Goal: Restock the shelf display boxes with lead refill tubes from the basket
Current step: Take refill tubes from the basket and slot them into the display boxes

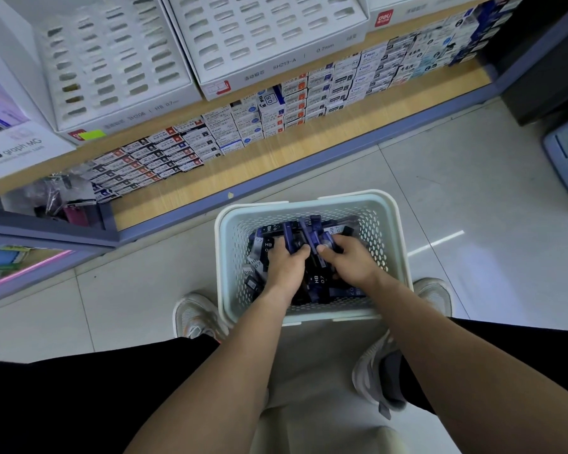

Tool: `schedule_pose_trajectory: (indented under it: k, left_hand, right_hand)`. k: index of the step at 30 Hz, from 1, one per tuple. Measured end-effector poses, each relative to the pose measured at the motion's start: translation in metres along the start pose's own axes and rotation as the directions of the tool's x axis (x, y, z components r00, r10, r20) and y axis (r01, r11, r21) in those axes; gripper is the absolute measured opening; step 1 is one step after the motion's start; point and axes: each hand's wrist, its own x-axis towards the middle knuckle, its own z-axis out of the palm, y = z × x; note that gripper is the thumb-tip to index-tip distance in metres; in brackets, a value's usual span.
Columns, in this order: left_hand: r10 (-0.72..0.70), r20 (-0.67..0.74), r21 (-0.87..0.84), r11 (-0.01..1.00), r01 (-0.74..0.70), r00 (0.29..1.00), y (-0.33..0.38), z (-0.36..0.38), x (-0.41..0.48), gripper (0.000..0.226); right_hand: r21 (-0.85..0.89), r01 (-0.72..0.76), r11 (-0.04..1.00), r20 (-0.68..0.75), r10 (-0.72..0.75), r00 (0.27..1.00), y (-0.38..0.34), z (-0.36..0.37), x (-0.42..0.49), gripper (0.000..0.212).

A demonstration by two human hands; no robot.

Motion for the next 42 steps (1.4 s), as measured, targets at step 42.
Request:
schedule_pose_trajectory:
  k: [42]
  left_hand:
    - [0.052,0.105,-0.149,0.988,-0.036,0.993,-0.012,-0.017,0.004,0.035]
  right_hand:
    - [-0.087,0.074,0.993,-0.027,-0.077,0.997,0.002,-0.001,0.002,0.032]
